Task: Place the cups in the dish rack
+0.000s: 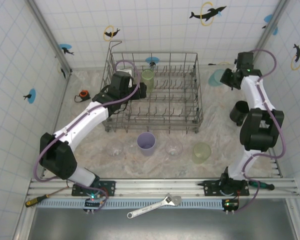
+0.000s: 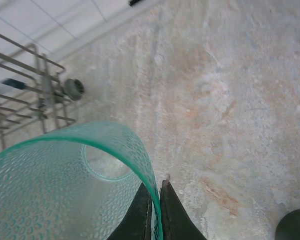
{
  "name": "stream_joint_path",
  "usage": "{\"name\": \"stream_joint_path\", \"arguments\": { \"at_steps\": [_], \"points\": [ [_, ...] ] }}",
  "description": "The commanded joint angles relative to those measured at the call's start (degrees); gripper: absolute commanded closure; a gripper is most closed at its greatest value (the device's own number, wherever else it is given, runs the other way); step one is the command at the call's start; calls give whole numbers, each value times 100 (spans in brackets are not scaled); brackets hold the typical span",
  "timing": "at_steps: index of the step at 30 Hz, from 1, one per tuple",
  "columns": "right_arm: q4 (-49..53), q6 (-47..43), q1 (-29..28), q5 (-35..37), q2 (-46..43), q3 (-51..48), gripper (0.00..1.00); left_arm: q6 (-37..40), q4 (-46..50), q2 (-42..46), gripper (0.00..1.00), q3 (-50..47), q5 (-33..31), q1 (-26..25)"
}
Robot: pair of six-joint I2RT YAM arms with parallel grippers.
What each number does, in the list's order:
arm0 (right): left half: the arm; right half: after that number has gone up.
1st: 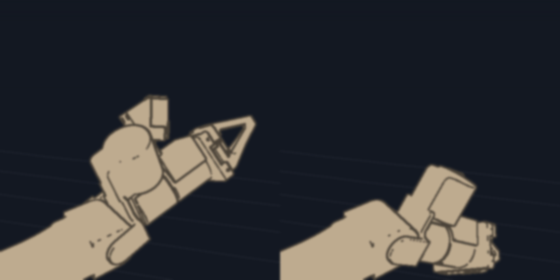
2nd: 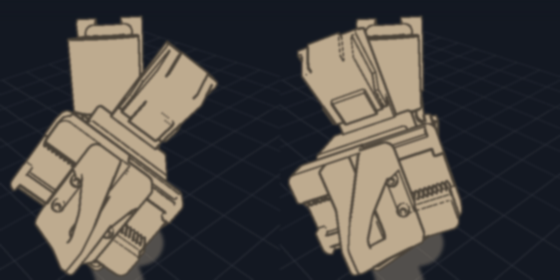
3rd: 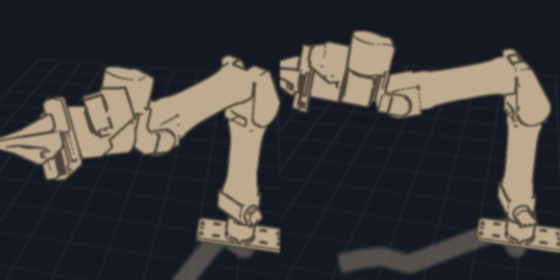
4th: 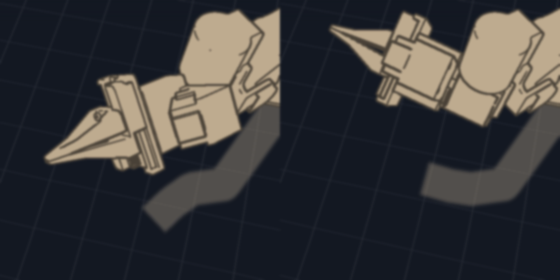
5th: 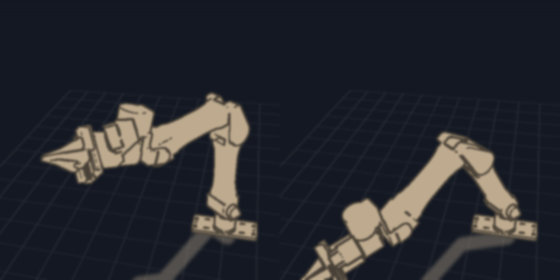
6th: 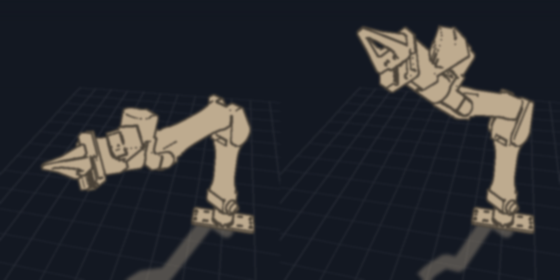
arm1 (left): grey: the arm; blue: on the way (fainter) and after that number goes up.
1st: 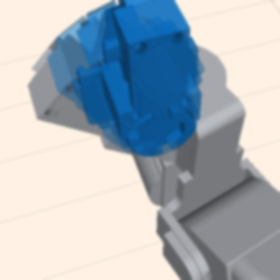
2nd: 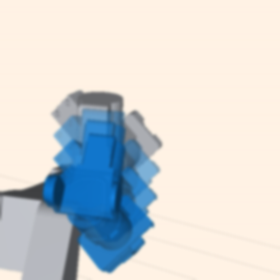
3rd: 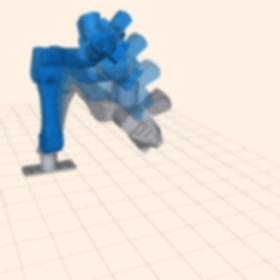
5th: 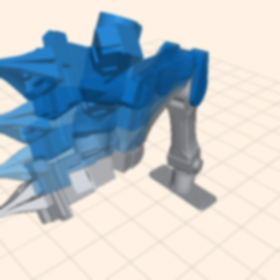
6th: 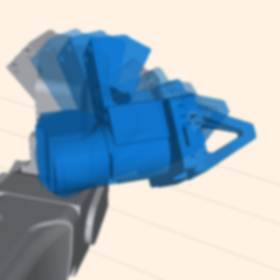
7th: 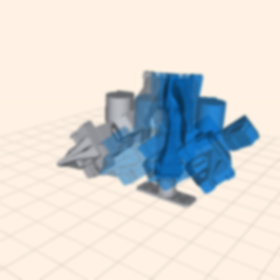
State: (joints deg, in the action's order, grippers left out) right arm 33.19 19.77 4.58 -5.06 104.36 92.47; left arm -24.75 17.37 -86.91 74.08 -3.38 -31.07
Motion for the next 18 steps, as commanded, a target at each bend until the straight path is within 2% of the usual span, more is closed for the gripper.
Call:
{"name": "stream_joint_path", "arguments": {
  "at_steps": [1,6,10,13,18],
  "points": [
    [-48,-57,-82,-277,-381,272,100,-200,56,-98,2,303,253,26],
    [-603,208,-184,-977,-767,-36,100,-292,45,-149,2,439,402,37],
    [-1806,763,-266,-1520,-1274,-834,100,-321,30,-226,2,566,471,39],
    [-2350,1050,-452,-1861,-1424,-1179,100,-346,-8,-344,2,696,578,35],
    [-3342,1679,-757,-2504,-1402,-1679,100,-478,-366,-558,3,836,1207,87]
  ]
}}
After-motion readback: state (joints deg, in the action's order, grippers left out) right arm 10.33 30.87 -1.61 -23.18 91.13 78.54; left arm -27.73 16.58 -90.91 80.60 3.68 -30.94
